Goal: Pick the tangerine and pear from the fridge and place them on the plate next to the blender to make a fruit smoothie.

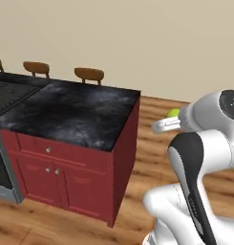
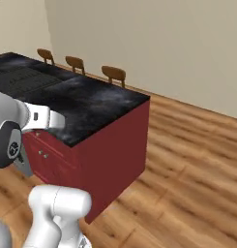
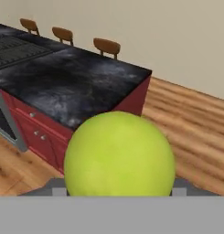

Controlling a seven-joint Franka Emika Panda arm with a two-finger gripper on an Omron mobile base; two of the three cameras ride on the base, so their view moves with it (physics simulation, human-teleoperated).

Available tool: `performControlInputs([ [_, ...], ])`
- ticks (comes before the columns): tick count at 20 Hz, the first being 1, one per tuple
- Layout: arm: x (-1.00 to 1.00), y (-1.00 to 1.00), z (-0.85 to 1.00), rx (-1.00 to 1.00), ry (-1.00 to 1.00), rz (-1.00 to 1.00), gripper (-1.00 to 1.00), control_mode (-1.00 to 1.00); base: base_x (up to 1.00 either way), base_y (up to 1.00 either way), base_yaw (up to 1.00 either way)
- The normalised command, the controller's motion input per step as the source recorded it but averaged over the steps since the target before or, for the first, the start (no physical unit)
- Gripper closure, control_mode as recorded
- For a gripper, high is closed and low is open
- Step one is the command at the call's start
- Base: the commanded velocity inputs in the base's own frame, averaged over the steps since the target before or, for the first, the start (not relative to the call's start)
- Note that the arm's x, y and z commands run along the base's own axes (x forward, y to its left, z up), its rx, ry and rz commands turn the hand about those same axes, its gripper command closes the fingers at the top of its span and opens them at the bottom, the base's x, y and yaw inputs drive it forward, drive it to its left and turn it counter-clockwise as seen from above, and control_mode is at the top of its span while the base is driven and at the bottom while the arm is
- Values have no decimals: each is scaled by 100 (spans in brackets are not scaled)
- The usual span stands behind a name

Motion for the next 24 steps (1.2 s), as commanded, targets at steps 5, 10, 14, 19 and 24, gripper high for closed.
performControlInputs([
  [5,0,0,0,0,0,0,100,100,6,100,54],
  [10,0,0,0,0,0,0,100,100,58,100,26],
  [14,0,0,0,0,0,0,100,100,96,100,6],
  [19,0,0,0,0,0,0,100,100,100,100,0],
  [24,0,0,0,0,0,0,100,100,93,100,0],
])
